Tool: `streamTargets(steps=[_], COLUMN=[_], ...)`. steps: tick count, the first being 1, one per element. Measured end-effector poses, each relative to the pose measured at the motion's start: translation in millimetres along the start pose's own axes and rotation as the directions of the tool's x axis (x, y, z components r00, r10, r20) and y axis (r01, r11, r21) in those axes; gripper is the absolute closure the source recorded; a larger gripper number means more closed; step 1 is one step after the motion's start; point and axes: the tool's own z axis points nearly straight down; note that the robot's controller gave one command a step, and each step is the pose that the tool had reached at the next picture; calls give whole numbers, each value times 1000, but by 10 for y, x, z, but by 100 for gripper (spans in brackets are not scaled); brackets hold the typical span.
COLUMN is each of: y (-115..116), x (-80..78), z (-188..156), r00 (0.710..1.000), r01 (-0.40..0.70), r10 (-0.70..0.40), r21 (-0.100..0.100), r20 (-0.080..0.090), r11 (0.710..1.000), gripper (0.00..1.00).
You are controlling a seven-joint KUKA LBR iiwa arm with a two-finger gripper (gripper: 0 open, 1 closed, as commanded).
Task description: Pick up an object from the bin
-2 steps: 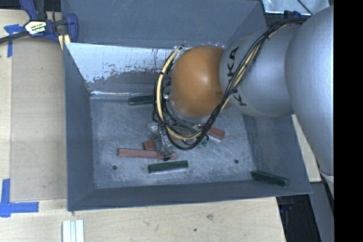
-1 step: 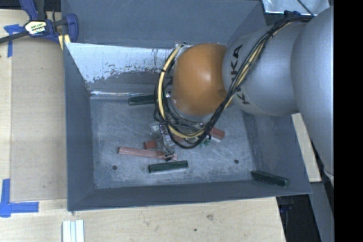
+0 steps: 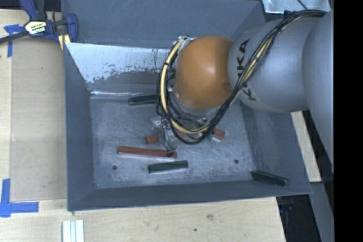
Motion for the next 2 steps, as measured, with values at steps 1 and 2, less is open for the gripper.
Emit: streamTargets(steps=[1,2], y=[-1,-3], x=[-4,-7], z=[-305,-432], r00=[1000,1000], r01=[-1,-2], r10=[1,2], r21=[0,0], r20=[1,1], r11=[1000,1000], gripper=[100,100])
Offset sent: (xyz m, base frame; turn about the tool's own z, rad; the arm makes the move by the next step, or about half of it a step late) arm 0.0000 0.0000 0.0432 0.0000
